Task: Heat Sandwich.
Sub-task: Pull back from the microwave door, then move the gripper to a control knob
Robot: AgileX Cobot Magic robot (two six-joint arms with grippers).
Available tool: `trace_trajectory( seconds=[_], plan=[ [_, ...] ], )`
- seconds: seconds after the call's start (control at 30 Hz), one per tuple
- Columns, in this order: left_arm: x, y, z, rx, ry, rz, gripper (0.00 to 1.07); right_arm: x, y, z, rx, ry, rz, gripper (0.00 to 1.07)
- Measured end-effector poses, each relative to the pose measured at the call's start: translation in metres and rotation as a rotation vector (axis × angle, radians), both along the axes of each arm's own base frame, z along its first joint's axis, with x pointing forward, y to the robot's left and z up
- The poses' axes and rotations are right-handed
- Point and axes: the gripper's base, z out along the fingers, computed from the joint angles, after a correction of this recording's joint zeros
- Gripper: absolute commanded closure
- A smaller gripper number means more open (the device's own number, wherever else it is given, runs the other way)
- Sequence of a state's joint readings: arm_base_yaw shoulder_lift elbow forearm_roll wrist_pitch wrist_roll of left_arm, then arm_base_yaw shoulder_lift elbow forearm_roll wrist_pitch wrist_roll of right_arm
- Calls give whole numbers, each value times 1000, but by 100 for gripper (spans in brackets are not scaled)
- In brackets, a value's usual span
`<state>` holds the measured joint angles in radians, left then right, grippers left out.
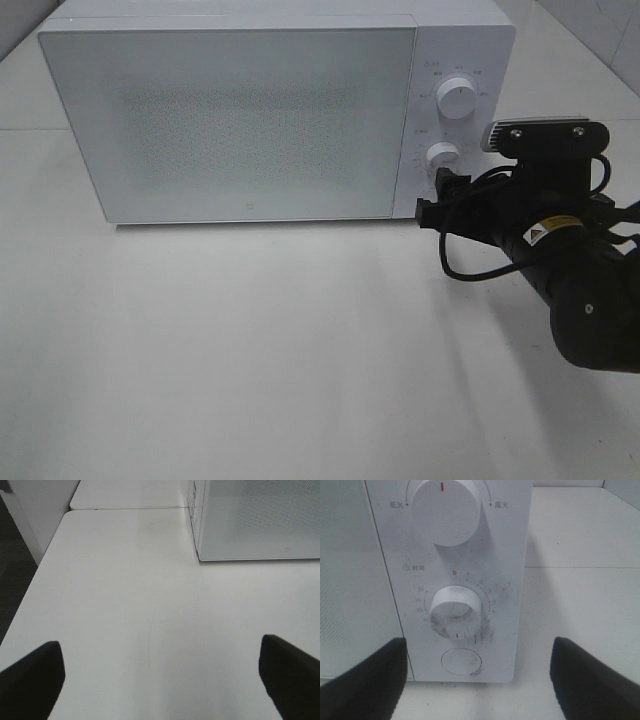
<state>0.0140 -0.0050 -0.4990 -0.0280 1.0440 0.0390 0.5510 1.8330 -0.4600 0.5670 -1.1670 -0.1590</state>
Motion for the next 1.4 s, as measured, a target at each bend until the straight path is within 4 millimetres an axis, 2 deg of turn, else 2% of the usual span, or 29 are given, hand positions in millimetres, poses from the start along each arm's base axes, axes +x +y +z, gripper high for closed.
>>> trace_trajectory(
  seconds=[0.3, 0.47, 0.77, 0.97, 1.07, 1.1, 1.17, 1.23, 1.27, 1.3, 1.33, 1.37, 1.4],
  plan=[
    [0, 0, 0, 0, 0, 0, 7, 26, 14, -12, 6, 23, 18, 31],
    [0, 0, 0, 0, 0, 0, 7, 39, 13, -16, 5, 21, 17, 31],
    [0, 0, 0, 0, 0, 0, 7, 54, 18, -15, 17, 8, 26, 31],
    [0, 0, 0, 0, 0, 0, 7, 56, 20, -15, 23, 17, 26, 33],
    [0, 0, 0, 0, 0, 0, 7, 56, 20, -17, 22, 24, 25, 41],
    [0, 0, 0, 0, 0, 0, 7, 56, 20, -17, 22, 24, 25, 41],
    [0, 0, 0, 0, 0, 0, 7, 56, 20, -17, 22, 27, 25, 50],
    [0, 0, 0, 0, 0, 0, 7, 56, 20, -17, 23, 27, 22, 63],
    [0, 0, 0, 0, 0, 0, 7, 56, 20, -17, 23, 27, 22, 63],
    [0, 0, 0, 0, 0, 0, 7, 56, 20, -17, 24, 27, 21, 68],
    [0, 0, 0, 0, 0, 0, 7, 56, 19, -17, 26, 25, 13, 78],
    [0, 0, 0, 0, 0, 0, 7, 56, 18, -17, 26, 27, 10, 82],
    [0, 0, 0, 0, 0, 0, 7, 56, 18, -17, 26, 27, 10, 82]
  ],
)
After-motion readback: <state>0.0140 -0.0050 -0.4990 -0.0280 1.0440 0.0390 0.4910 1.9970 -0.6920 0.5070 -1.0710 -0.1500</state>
